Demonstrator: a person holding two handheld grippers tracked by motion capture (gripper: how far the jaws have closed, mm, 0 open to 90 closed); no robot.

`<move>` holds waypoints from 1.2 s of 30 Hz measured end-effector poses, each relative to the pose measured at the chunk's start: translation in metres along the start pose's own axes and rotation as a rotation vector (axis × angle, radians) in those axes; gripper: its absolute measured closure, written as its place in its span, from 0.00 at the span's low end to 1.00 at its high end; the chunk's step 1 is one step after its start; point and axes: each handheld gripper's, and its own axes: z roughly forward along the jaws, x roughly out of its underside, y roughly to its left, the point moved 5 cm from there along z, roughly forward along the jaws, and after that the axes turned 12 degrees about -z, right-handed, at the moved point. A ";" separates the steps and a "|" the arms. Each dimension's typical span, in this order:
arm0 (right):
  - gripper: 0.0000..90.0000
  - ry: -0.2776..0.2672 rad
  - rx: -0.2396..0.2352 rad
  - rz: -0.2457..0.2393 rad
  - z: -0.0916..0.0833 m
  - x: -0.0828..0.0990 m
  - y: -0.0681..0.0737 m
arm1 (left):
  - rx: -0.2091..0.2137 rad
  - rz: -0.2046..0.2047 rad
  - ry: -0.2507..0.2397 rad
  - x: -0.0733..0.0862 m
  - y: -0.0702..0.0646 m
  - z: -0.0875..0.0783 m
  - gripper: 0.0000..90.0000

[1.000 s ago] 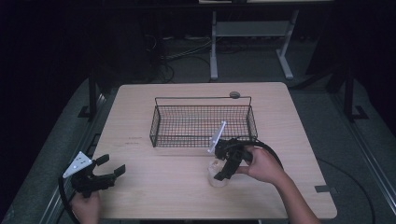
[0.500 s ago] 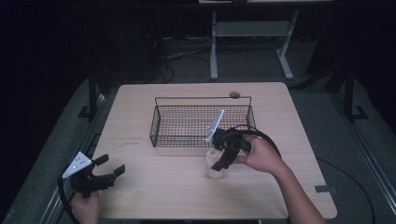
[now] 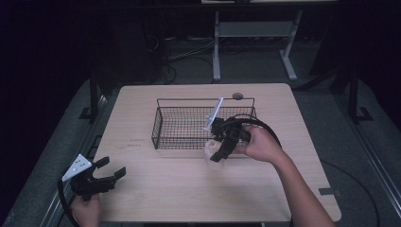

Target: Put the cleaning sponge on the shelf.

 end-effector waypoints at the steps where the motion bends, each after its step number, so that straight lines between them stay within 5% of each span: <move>1: 0.32 0.005 0.003 0.001 -0.001 -0.001 -0.002 | 0.000 -0.001 0.001 0.000 0.000 0.000 0.15; 36: 0.32 -0.023 0.029 0.032 -0.023 -0.020 -0.042 | 0.006 -0.002 0.000 0.000 0.000 0.001 0.15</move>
